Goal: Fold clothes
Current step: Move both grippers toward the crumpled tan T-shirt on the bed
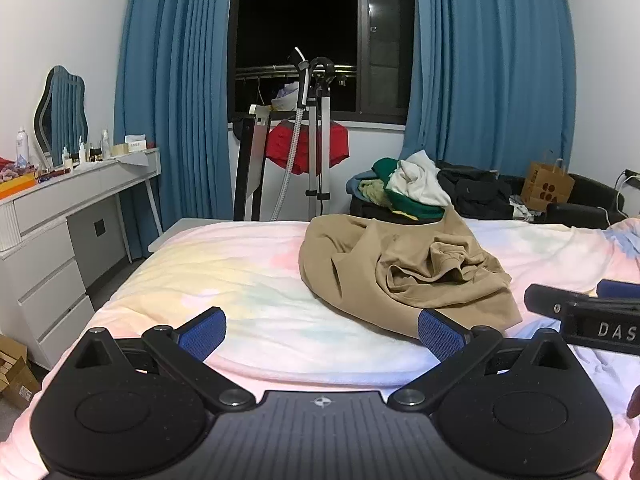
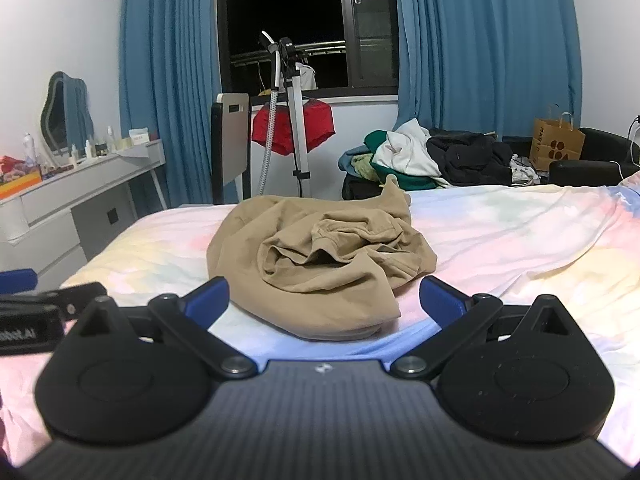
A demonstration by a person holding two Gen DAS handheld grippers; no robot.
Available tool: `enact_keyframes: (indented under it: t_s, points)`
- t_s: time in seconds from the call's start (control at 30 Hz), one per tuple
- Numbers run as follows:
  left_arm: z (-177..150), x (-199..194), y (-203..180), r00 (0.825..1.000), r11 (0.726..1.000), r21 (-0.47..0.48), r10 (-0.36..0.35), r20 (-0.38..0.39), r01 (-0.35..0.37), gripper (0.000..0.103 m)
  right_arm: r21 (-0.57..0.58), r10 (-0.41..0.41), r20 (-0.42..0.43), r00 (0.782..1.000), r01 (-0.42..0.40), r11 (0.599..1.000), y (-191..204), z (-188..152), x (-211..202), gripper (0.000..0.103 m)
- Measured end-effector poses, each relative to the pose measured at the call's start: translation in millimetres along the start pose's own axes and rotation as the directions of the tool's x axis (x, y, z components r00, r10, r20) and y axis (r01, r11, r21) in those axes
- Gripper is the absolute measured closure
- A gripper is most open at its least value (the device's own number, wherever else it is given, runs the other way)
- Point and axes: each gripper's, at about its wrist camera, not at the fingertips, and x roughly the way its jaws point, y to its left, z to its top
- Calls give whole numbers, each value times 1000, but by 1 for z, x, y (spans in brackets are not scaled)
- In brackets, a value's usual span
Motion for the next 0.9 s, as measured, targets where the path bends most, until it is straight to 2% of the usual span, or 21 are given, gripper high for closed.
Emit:
enact_keyframes:
  t_s: [0.1, 0.23, 0.43, 0.9]
  points:
    - [1, 0, 1, 1000, 1000, -9, -3, 8, 3, 0, -4, -3, 8, 1000, 3, 1000, -1, -2, 0, 0]
    - [-3, -13, 2, 998, 1000, -11, -10, 60, 11, 0, -7, -8, 9, 1000, 8, 1000, -1, -3, -1, 0]
    - [-5, -13, -2, 999, 1000, -26, 5, 43, -4, 0, -2, -17, 5, 1000, 17, 1000, 4, 20, -13, 0]
    - [-19, 2, -6, 1000, 999, -44, 26, 14, -25, 0, 76, -5, 30, 1000, 3, 997, -19, 16, -20, 0]
